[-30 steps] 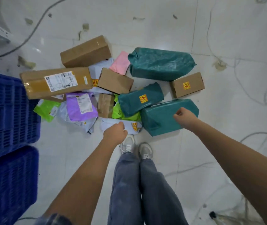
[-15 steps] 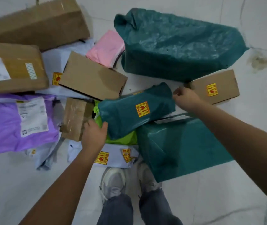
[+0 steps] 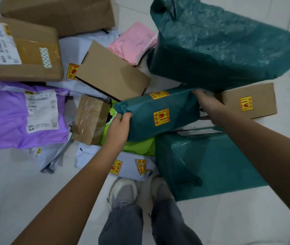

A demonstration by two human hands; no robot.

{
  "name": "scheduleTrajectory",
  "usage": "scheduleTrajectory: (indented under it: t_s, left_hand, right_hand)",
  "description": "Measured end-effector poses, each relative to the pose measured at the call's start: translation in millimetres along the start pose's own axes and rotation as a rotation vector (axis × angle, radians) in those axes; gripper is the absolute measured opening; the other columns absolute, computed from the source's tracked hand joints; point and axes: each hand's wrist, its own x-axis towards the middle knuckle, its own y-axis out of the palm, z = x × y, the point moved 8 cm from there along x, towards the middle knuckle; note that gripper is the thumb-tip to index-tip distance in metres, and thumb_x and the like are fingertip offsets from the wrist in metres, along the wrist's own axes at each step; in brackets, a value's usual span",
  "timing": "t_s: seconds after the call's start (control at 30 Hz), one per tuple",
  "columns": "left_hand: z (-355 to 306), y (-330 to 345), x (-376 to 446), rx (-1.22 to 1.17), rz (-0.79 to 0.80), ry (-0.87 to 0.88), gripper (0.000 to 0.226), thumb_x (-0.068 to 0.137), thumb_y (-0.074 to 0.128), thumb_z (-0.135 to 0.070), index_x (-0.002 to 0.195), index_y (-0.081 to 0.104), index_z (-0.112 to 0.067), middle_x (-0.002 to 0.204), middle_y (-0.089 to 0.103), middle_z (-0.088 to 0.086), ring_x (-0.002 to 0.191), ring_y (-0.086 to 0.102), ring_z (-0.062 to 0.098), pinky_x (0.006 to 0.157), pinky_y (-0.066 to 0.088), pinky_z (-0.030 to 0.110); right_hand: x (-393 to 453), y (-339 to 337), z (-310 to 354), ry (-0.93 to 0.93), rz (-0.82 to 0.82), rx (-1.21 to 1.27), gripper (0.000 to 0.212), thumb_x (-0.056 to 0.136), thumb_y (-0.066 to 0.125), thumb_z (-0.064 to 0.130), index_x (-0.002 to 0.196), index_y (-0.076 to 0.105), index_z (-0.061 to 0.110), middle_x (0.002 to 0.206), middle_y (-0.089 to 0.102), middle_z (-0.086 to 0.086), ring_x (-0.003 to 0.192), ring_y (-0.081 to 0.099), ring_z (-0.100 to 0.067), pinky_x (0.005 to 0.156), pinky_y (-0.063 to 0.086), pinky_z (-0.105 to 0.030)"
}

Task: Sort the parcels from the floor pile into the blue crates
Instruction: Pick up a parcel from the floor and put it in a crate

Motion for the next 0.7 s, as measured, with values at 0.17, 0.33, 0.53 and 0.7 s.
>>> scheduleTrajectory:
  t_s: [0.17,0.33,0.53,0.7]
  left_hand:
    - [-30,-30,-64,-0.286,0.0,-0.116,0.05,0.087,0.048,-0.053,0.131,0.048,-0.029,0.135,0.051,-0.002,0.118,0.05,0.017,0.106,0.038,0.043]
    - [-83,-63,-144,-0.588,0.122,-0.067,0.037,0.091,0.048,-0.045,0.124,0.052,-0.029,0.131,0.056,-0.002,0.123,0.05,0.015,0.103,0.041,0.04]
    - [-152,-107,-248,-0.817,0.016,0.007,0.041,0.097,0.035,-0.043,0.096,0.06,-0.01,0.13,0.056,0.009,0.12,0.053,0.023,0.091,0.047,0.031]
    - [-190,-151,-333,-1.112,-0.033,0.114,0.028,0.096,0.045,-0.029,0.113,0.059,-0.012,0.11,0.067,0.005,0.1,0.062,0.018,0.076,0.055,0.026]
  right_hand:
    - [-84,-12,7,0.099,0.074,0.324,0.068,0.081,0.043,0.069,0.133,0.042,0.026,0.132,0.05,-0.006,0.111,0.055,-0.03,0.08,0.054,-0.044]
    - [-182,-49,6,0.179,-0.007,0.52,0.049,0.08,0.06,0.056,0.112,0.052,0.021,0.116,0.054,-0.006,0.102,0.058,-0.025,0.065,0.057,-0.039]
    - [-308,-72,25,0.274,0.105,0.836,0.015,0.083,0.063,0.024,0.091,0.055,0.015,0.096,0.057,-0.011,0.085,0.059,-0.022,0.058,0.055,-0.035]
    - [-415,-86,55,0.159,0.313,0.872,0.01,0.086,0.053,0.006,0.093,0.06,0.006,0.087,0.068,-0.011,0.075,0.066,-0.021,0.049,0.054,-0.023]
